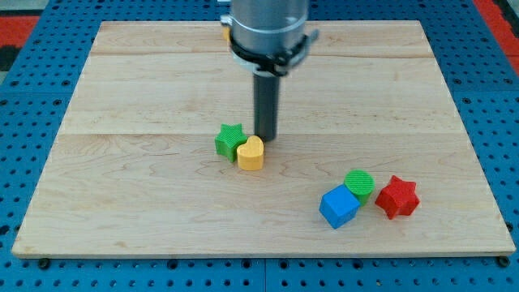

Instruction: Separate the red circle along with blue triangle

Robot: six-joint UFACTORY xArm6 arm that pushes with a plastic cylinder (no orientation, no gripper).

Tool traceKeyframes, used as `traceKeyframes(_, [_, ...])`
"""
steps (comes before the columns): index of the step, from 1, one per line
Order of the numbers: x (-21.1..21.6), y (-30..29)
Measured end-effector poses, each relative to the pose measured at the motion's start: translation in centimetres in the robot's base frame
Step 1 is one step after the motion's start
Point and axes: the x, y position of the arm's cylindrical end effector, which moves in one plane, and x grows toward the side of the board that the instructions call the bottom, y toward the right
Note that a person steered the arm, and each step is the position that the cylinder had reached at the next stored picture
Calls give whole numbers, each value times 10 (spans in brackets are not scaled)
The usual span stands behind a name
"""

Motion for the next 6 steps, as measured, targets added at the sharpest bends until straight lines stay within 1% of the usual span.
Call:
traceKeyframes(1, [-49,66])
traceKeyframes(2, [-141,118])
traceKeyframes(3, [-229,131])
traceKeyframes(4, [-246,119])
traceKeyframes(5, [-246,69])
traceKeyframes(6, [-244,-20])
